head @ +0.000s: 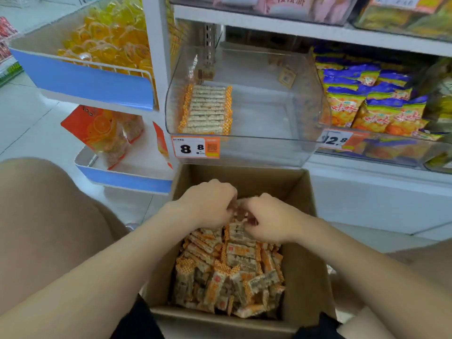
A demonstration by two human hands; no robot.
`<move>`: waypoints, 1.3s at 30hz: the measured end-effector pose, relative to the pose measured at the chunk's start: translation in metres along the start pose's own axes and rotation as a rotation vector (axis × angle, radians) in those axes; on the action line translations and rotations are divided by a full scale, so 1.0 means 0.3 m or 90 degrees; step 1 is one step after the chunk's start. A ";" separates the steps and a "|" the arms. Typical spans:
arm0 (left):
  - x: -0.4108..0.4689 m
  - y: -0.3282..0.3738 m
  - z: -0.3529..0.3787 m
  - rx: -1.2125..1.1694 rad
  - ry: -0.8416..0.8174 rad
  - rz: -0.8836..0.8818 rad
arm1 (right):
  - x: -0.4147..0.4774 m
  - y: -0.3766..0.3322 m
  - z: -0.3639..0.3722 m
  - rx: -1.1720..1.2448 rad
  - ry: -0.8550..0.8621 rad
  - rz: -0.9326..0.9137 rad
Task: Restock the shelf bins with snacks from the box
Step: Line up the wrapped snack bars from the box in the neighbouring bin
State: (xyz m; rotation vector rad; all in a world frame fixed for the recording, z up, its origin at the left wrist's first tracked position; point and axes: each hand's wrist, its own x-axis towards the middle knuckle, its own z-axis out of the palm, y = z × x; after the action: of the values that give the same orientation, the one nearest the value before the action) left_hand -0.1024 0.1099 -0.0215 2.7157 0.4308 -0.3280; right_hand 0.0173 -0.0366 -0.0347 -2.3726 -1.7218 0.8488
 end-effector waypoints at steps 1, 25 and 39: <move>0.033 -0.001 0.058 0.022 -0.067 -0.002 | 0.006 0.024 0.038 -0.024 -0.054 0.015; 0.126 -0.144 0.476 -0.156 -0.396 -0.166 | 0.099 0.148 0.575 -0.039 -0.274 0.047; 0.085 -0.034 0.131 -0.728 -0.122 -0.275 | 0.031 0.113 0.234 0.303 0.406 0.126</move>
State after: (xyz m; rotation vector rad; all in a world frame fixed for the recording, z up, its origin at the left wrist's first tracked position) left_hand -0.0888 0.1099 -0.0674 1.4600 0.8270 -0.3106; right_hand 0.0143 -0.0576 -0.1104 -2.1618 -0.9349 0.3809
